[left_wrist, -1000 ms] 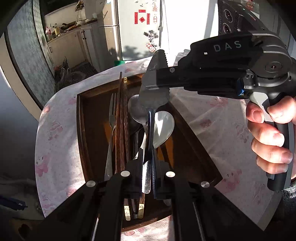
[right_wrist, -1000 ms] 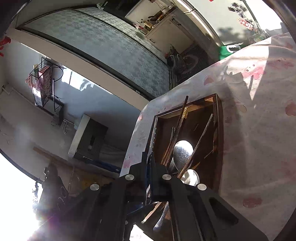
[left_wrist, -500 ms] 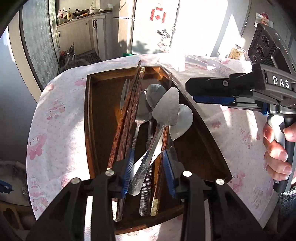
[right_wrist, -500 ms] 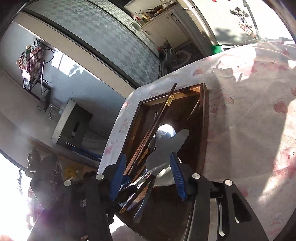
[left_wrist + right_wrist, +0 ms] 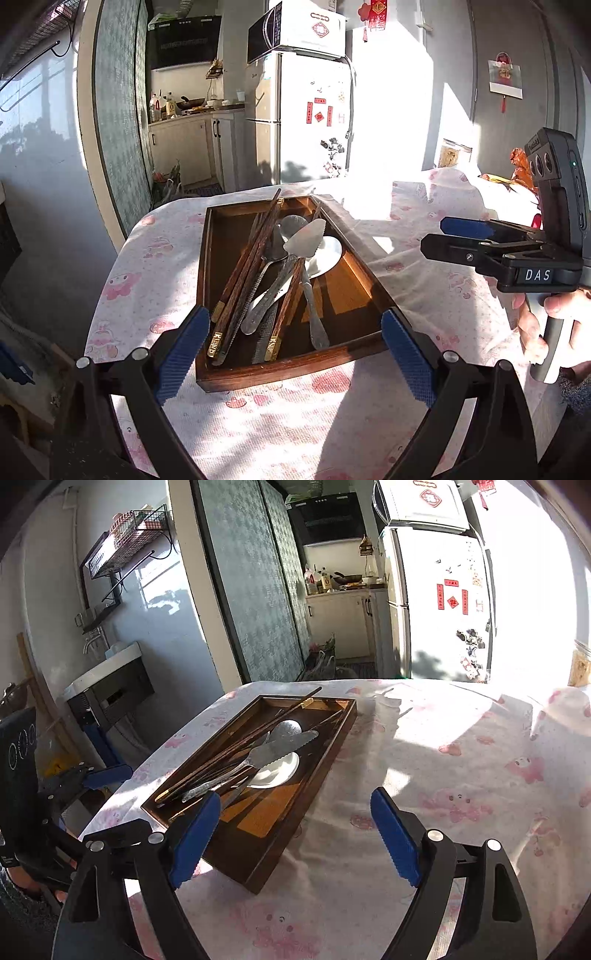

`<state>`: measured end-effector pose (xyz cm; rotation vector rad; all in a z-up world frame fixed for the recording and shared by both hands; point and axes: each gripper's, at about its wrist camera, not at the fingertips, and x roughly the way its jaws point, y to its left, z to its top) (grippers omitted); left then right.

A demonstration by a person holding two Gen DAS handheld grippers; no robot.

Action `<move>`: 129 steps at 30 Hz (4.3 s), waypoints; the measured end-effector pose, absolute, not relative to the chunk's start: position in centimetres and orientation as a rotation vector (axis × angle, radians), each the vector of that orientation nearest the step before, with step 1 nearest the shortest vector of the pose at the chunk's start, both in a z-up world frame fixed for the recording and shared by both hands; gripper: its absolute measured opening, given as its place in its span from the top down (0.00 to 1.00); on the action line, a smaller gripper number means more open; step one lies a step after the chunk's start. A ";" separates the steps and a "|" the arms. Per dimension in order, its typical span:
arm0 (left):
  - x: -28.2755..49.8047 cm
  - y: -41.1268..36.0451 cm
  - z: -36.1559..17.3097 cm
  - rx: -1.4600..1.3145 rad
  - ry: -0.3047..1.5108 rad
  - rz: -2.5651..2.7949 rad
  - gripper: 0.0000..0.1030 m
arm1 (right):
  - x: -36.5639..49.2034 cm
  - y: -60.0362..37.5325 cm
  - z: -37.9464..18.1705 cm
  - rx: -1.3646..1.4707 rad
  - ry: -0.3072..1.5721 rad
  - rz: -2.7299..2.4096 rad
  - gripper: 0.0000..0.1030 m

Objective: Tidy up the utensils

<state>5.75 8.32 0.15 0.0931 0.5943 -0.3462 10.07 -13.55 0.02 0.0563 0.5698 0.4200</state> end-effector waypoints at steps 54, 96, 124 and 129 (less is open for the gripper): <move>-0.1 10.3 0.2 0.047 0.278 -0.188 0.03 | 4.3 -13.6 0.0 -0.057 0.293 0.313 0.03; -0.1 10.2 0.2 0.047 0.277 -0.188 0.03 | 4.3 -13.6 0.0 -0.057 0.293 0.313 0.03; -0.1 10.2 0.2 0.047 0.277 -0.188 0.03 | 4.3 -13.6 0.0 -0.057 0.293 0.313 0.03; -0.1 10.2 0.2 0.047 0.278 -0.188 0.03 | 4.3 -13.6 0.0 -0.057 0.293 0.313 0.03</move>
